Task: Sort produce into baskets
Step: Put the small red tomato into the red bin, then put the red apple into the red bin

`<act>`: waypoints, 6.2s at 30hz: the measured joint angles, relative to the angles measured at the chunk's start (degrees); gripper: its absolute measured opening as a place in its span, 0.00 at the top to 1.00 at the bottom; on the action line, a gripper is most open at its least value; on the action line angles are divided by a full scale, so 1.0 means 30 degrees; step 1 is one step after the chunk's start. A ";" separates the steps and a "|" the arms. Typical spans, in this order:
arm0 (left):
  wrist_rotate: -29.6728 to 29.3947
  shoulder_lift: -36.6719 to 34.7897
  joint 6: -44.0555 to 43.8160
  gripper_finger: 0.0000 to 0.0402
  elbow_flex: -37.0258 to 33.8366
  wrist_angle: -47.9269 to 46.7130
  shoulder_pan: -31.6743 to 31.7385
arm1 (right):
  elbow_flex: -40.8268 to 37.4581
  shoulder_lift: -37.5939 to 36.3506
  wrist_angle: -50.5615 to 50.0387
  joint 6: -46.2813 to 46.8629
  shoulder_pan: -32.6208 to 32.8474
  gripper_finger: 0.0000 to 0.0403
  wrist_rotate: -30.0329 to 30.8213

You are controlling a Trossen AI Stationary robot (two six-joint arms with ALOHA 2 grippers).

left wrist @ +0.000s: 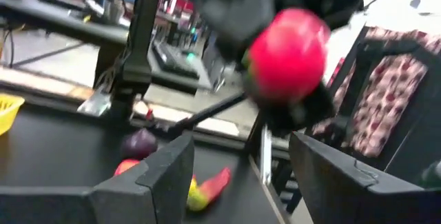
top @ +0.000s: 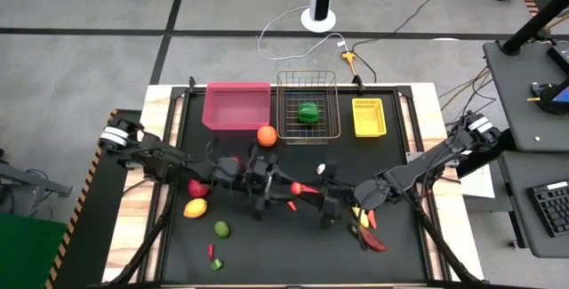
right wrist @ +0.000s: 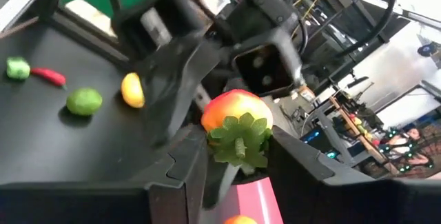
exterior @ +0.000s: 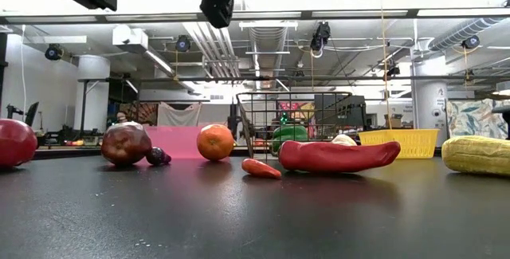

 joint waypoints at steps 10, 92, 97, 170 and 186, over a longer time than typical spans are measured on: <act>-0.0366 -0.4216 -0.1099 0.45 0.0000 -0.8995 -0.0033 | 0.2880 0.0116 -0.3735 0.3289 -0.1679 0.69 0.0309; -0.8160 -1.7021 0.2203 0.45 0.0000 -2.0703 -0.0849 | 2.0355 1.6537 -1.4375 0.6495 -1.4783 0.69 -0.9755; -0.8160 -1.7014 0.2544 0.45 0.0000 -2.0816 -0.0852 | 2.0326 1.6753 -1.4603 0.6504 -1.4895 0.69 -0.9734; -0.9096 -0.9811 -1.4983 0.45 0.1431 -2.8076 -0.0852 | 1.6124 0.3611 -2.6208 0.7997 -1.3575 0.55 -0.9770; -0.7350 -0.1780 -2.4160 0.45 0.8167 -4.0252 -0.0746 | 1.2771 0.1101 -2.5072 0.7478 -1.3524 0.55 -1.1776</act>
